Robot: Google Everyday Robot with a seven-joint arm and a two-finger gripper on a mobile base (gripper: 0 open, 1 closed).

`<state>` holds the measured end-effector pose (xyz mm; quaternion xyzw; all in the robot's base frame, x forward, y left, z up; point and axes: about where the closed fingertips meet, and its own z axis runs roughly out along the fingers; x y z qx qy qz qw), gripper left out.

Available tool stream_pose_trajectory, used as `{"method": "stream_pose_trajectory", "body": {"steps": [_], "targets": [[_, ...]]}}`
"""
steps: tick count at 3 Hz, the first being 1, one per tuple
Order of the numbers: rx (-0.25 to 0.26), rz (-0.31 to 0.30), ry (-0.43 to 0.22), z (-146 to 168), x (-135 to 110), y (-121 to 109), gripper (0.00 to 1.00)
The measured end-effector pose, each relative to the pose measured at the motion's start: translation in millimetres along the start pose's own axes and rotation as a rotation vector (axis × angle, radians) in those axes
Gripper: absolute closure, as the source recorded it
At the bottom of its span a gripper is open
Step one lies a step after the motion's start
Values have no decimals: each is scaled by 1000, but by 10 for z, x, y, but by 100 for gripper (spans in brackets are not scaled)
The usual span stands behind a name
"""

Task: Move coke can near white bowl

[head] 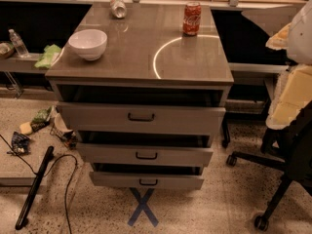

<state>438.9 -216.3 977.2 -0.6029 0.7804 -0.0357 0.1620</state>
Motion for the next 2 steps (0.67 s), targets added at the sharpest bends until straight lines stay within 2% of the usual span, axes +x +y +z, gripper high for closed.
{"method": "stream_pose_trajectory", "body": {"steps": [1, 2], "targets": [[2, 0, -1, -2, -2, -3, 0], [55, 70, -79, 128, -49, -423, 0]]}}
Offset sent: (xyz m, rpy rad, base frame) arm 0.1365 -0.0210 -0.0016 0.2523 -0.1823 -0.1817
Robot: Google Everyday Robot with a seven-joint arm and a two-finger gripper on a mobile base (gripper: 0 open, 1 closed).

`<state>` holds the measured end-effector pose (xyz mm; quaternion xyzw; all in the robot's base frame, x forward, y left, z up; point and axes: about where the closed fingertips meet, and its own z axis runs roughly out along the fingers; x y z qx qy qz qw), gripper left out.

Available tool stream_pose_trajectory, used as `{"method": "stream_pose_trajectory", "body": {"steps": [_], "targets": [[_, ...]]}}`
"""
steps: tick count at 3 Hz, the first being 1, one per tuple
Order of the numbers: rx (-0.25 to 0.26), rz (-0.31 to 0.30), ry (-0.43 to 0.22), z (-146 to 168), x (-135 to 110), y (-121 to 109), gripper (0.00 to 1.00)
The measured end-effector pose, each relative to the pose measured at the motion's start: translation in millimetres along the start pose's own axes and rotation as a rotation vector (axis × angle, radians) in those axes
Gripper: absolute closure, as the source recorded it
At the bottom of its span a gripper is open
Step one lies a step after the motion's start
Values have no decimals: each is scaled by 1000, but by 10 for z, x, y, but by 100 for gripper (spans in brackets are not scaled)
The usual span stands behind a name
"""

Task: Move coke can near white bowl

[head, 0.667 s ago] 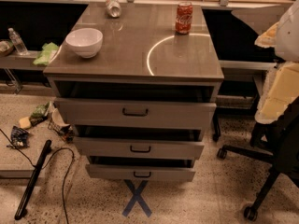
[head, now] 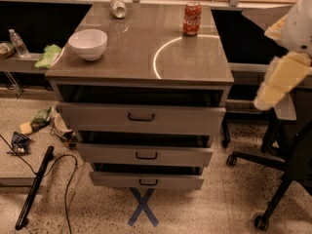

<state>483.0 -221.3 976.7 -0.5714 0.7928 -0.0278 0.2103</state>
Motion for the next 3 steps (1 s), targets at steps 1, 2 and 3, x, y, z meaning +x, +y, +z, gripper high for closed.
{"method": "stream_pose_trajectory", "body": {"steps": [1, 2, 3], "targets": [[102, 157, -227, 327, -54, -865, 0], [164, 235, -365, 476, -114, -1361, 0], [165, 234, -367, 505, -127, -1379, 0]]}}
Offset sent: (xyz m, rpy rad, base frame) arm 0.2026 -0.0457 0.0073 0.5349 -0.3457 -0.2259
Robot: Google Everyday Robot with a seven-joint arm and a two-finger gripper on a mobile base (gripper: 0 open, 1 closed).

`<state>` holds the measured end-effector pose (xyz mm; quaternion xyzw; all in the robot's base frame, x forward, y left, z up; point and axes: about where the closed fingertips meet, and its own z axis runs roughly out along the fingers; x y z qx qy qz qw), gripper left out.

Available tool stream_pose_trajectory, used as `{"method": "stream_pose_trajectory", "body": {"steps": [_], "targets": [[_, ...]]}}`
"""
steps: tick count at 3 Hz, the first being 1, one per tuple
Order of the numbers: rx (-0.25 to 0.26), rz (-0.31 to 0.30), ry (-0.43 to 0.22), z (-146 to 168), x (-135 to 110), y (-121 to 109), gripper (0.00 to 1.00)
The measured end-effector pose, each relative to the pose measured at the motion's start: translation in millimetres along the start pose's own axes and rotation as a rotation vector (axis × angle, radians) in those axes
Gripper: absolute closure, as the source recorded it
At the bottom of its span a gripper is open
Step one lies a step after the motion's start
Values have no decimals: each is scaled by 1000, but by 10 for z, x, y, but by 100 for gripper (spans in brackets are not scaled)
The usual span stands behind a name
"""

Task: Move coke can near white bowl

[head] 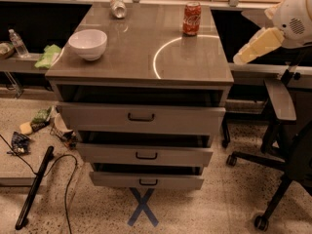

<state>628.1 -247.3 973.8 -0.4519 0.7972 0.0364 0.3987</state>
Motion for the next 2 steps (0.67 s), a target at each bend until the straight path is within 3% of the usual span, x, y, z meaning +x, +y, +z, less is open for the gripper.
{"method": "stream_pose_trajectory", "body": {"steps": [1, 2], "targets": [[37, 104, -36, 298, 9, -122, 0], [122, 187, -123, 594, -107, -537, 0]]}}
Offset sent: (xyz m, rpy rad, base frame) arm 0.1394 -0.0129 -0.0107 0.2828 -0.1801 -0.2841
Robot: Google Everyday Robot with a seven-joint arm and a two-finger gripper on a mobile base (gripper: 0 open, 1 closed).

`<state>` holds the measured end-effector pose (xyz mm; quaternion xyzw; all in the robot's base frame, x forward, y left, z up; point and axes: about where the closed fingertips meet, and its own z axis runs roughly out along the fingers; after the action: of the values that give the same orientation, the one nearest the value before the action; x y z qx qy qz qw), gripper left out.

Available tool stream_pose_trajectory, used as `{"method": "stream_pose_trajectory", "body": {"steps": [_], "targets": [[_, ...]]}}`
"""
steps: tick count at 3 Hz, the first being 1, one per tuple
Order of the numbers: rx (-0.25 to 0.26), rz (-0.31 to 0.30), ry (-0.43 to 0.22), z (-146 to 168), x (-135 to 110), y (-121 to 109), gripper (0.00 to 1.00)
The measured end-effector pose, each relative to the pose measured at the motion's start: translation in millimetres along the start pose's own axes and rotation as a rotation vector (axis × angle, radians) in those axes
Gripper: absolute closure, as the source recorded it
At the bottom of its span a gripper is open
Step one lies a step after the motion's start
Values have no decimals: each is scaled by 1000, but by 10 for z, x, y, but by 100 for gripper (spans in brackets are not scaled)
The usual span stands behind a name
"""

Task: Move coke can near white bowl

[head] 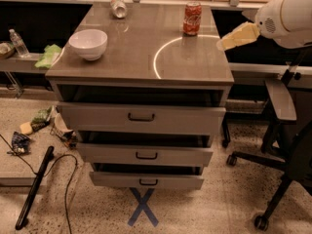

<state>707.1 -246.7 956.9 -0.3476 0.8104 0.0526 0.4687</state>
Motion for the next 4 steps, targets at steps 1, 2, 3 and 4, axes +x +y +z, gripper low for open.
{"method": "stream_pose_trajectory", "body": {"steps": [1, 2, 3, 4], "targets": [[35, 69, -116, 461, -190, -264, 0], [79, 137, -209, 966, -314, -555, 0], [91, 197, -245, 1399, -400, -700, 0], [56, 208, -271, 1758, -641, -660, 0]]}}
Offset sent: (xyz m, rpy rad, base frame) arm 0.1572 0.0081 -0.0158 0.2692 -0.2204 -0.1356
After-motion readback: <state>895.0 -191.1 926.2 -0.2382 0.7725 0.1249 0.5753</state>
